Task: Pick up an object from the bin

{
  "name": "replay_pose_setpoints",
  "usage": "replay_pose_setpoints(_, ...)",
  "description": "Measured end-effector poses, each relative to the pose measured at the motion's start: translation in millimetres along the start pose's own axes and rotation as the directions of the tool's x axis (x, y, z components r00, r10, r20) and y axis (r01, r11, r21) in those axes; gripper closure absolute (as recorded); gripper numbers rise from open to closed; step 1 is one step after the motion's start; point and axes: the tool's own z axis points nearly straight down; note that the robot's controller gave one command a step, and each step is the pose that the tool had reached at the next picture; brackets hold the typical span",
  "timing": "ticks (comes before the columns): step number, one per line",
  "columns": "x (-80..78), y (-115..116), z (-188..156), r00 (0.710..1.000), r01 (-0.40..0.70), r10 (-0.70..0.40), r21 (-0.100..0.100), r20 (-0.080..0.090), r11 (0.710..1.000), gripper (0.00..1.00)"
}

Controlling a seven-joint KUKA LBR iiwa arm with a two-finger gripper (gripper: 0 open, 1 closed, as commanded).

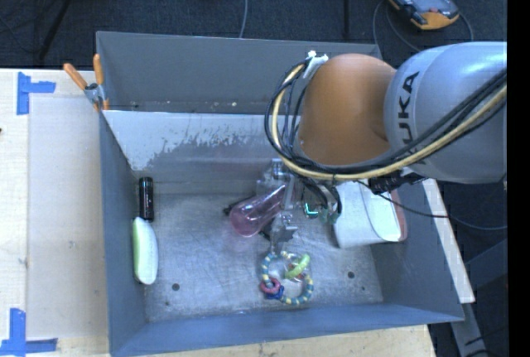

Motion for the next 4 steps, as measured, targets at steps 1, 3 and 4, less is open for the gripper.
replay_pose_setpoints(1,-1.7,-0.4,-3.8,1.0,-0.002,0.002,0.0,0.007,1.0,0.0)
replay_pose_setpoints(3,-7.3,2.6,110.3,0.996,-0.089,0.089,-0.002,0.009,0.996,0.0)
replay_pose_setpoints(4,-7.3,2.5,110.3,0.996,-0.09,0.09,-0.003,0.009,0.996,0.0)
